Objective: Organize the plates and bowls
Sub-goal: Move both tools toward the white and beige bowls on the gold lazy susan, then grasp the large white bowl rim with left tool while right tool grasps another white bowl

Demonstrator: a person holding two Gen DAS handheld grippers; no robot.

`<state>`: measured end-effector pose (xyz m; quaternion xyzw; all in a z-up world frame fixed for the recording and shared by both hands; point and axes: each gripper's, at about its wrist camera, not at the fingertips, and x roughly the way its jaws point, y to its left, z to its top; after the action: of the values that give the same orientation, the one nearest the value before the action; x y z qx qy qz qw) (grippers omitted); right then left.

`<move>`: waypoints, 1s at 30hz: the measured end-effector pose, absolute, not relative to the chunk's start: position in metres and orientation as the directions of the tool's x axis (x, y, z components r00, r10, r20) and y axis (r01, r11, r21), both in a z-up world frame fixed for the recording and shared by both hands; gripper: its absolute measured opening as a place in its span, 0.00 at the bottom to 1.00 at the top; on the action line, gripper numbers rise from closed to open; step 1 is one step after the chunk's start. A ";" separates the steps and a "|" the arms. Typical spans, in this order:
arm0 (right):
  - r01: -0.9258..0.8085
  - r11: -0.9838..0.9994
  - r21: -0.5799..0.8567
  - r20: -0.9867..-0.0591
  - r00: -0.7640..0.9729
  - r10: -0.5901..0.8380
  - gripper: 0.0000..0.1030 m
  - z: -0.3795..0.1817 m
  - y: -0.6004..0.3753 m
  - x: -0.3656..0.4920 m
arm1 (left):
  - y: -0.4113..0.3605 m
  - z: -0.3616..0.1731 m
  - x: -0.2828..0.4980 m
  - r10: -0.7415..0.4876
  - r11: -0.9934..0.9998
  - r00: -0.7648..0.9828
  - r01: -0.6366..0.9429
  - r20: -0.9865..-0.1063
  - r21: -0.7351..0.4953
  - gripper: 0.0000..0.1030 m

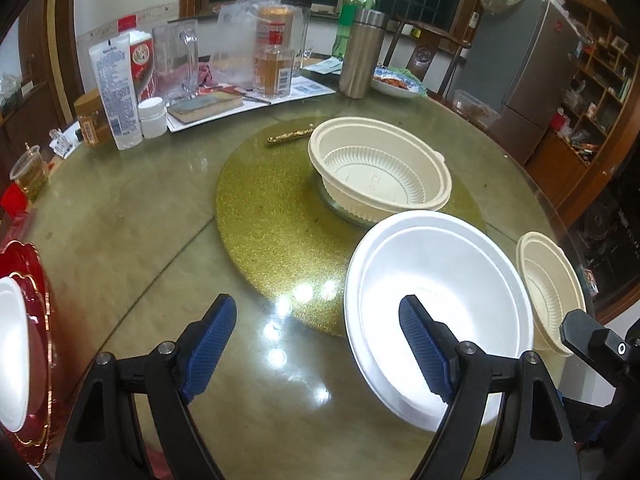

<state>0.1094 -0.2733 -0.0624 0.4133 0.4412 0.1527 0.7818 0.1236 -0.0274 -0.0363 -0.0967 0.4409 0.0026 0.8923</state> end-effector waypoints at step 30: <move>0.140 0.769 0.624 -0.694 0.551 0.463 0.15 -0.063 -0.255 0.107 | -0.043 -0.040 0.120 -0.093 0.992 0.600 -0.013 -0.795 -0.126 0.11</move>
<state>0.1075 -0.2550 -0.0633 0.3255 0.4632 0.0987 0.8184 0.1199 -0.0433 -0.0404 -0.0593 0.4467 -0.0223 0.8924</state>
